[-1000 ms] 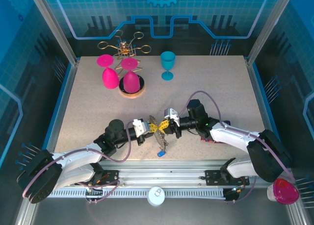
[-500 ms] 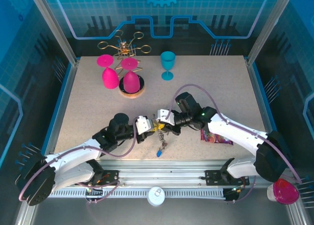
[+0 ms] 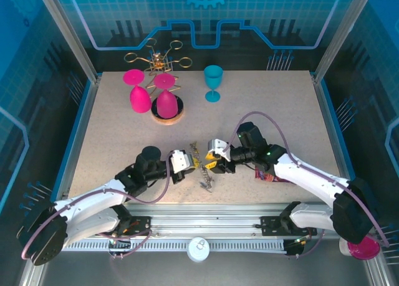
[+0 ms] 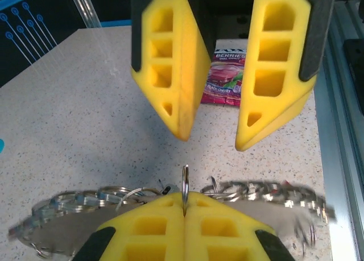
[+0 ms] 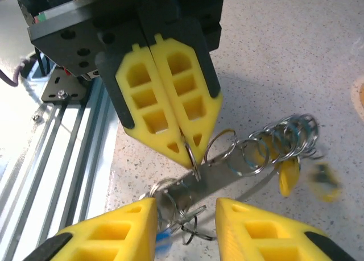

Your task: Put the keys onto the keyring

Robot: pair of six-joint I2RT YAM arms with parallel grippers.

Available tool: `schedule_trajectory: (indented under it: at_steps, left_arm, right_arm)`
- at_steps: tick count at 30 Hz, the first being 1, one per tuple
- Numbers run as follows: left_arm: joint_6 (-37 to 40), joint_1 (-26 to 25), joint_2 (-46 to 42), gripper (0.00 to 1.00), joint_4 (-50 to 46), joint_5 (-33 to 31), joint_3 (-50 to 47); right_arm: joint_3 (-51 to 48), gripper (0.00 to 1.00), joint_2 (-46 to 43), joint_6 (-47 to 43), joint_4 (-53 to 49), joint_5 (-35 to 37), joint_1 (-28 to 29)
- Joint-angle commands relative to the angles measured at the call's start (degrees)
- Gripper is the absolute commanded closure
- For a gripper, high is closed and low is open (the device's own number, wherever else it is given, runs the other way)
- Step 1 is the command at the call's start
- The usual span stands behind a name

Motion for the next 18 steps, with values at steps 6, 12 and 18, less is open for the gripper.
schedule_trajectory:
  at_steps: [6,12,18]
  left_arm:
    - [-0.3,0.2,-0.7,1.00,5.3,3.4,-0.7]
    - [-1.1,0.1,-0.2,1.00,6.1,3.7,-0.7]
    - [-1.4,0.2,0.1,1.00,6.6,3.8,-0.6]
  right_arm:
    - [-1.8,0.68,0.7,4.0,8.8,-2.1,-0.1]
    - [-1.7,0.74,2.4,5.0,10.9,-3.5,0.7]
    - [-1.5,0.86,3.8,5.4,12.4,-3.9,1.2]
